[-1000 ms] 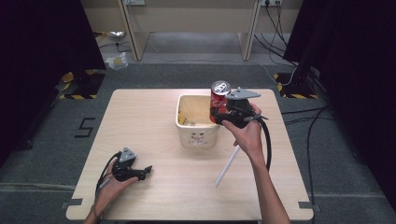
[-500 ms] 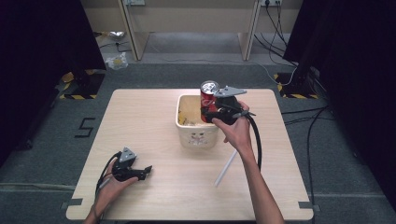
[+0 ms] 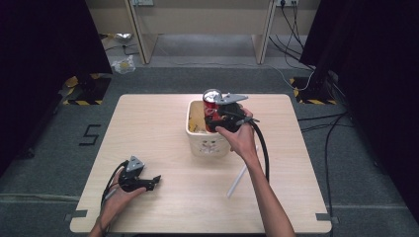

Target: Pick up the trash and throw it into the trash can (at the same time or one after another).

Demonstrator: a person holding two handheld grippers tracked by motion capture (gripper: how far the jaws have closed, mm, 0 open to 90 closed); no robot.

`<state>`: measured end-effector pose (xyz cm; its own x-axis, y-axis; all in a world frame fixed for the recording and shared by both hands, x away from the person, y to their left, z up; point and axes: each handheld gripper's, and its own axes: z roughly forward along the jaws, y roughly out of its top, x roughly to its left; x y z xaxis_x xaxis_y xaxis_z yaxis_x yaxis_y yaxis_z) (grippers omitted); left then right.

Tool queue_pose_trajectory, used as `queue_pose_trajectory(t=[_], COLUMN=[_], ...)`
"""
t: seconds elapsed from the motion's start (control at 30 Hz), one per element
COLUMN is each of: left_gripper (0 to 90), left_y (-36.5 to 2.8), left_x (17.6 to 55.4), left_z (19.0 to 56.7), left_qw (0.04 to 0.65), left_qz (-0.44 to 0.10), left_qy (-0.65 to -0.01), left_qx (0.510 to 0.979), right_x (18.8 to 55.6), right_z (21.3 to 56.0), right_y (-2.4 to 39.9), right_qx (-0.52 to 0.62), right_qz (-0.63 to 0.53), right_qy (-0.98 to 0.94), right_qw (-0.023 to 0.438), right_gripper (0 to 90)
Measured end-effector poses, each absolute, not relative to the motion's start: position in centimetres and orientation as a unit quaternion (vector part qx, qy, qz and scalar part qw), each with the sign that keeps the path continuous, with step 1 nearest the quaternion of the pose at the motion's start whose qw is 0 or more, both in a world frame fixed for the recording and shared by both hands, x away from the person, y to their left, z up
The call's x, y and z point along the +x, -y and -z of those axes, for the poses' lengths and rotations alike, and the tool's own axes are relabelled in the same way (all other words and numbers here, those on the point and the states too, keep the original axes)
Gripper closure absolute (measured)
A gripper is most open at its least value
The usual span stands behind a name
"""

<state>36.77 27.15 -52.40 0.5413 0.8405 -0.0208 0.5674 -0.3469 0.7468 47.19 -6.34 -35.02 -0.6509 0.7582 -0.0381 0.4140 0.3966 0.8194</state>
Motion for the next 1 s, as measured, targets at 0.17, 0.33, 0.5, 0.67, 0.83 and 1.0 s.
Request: queue_pose_trajectory(t=[0.17,0.33,0.5,0.67,0.83,1.0], left_gripper=[14.2,14.1,14.1,14.1,14.1,14.1], left_y=[-27.2,-27.2,-27.2,-27.2,-27.2,-27.2], left_x=[36.8,36.8,36.8,36.8,36.8,36.8], left_z=[52.4,52.4,52.4,52.4,52.4,52.4], left_qw=[0.364,0.364,0.363,0.363,0.363,0.364], left_qz=[-0.187,-0.188,-0.188,-0.188,-0.188,-0.188], left_qy=[-0.44,-0.44,-0.44,-0.44,-0.44,-0.439], left_qx=[0.799,0.799,0.8,0.8,0.8,0.8], right_x=[47.5,47.7,47.8,47.9,47.9,48.0], right_z=[35.5,36.1,36.3,36.6,36.8,37.0], right_y=[5.5,4.9,4.4,4.0,3.7,3.4], right_qx=[0.359,0.359,0.358,0.356,0.356,0.352], right_qz=[-0.405,-0.398,-0.395,-0.389,-0.386,-0.383], right_qy=[-0.815,-0.82,-0.823,-0.827,-0.829,-0.833], right_qw=[0.206,0.202,0.197,0.195,0.191,0.189], right_gripper=[33.8,33.8,33.8,33.7,33.7,33.7])
